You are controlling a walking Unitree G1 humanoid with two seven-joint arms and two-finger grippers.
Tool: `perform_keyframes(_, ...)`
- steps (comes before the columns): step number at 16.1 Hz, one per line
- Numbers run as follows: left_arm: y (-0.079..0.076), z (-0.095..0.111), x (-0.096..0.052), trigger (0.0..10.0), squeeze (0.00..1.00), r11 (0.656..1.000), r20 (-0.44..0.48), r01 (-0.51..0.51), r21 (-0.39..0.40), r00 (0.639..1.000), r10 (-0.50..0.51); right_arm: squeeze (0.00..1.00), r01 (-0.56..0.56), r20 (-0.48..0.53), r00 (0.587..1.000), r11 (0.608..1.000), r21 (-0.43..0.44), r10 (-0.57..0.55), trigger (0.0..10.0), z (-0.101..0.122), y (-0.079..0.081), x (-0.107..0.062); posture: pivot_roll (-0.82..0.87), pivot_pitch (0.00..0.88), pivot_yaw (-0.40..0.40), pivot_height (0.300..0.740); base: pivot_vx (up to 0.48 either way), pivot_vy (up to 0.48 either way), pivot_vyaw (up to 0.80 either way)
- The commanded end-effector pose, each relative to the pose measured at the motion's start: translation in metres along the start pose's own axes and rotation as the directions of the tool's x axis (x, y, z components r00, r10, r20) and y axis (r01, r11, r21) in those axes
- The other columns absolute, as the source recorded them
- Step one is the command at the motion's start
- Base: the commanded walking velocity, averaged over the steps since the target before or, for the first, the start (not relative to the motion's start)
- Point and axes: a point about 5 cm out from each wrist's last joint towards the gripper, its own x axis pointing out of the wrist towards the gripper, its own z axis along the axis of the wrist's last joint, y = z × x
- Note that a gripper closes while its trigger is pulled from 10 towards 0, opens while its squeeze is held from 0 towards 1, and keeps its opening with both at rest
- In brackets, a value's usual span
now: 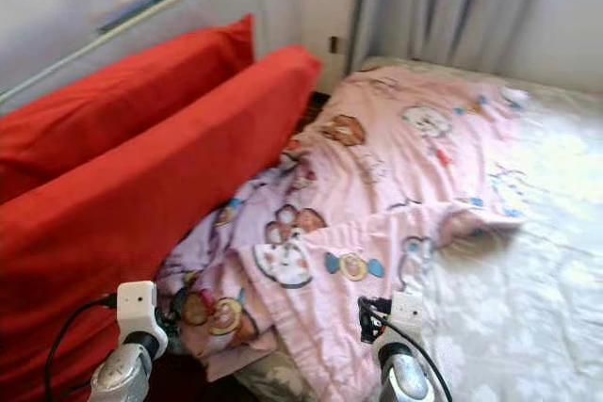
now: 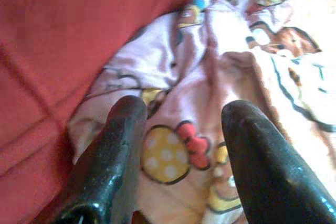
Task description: Clean up the room
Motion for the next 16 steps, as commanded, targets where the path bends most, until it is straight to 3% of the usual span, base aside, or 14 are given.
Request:
perform_keyframes(1, 0.0021, 0.0005, -0.0009, 10.0, 0.00, 1.000, 0.005, -0.007, -0.005, 1.000, 0.007, 0.00, 0.003, -0.017, 1.000, 1.000, 0.010, -0.002, 10.0, -0.0032, 0.0012, -0.0006, 0.03, 0.027, 0.031, 0.740, 0.000, 0.000, -0.74)
perform_keyframes(4, 0.0016, 0.0012, -0.0002, 10.0, 0.00, 1.000, 0.005, -0.004, -0.006, 1.000, 0.004, 0.00, 0.001, -0.019, 1.000, 1.000, 0.013, -0.001, 10.0, -0.0034, 0.0017, -0.0004, 0.03, 0.024, 0.033, 0.740, 0.000, 0.394, -0.74)
perform_keyframes(16, 0.0020, 0.0047, 0.0000, 10.0, 0.00, 1.000, 0.021, -0.006, 0.008, 1.000, 0.006, 0.00, -0.008, -0.022, 1.000, 1.000, 0.014, 0.009, 10.0, -0.0033, 0.0045, 0.0005, 0.03, 0.031, 0.031, 0.740, 0.000, 0.000, -0.74)
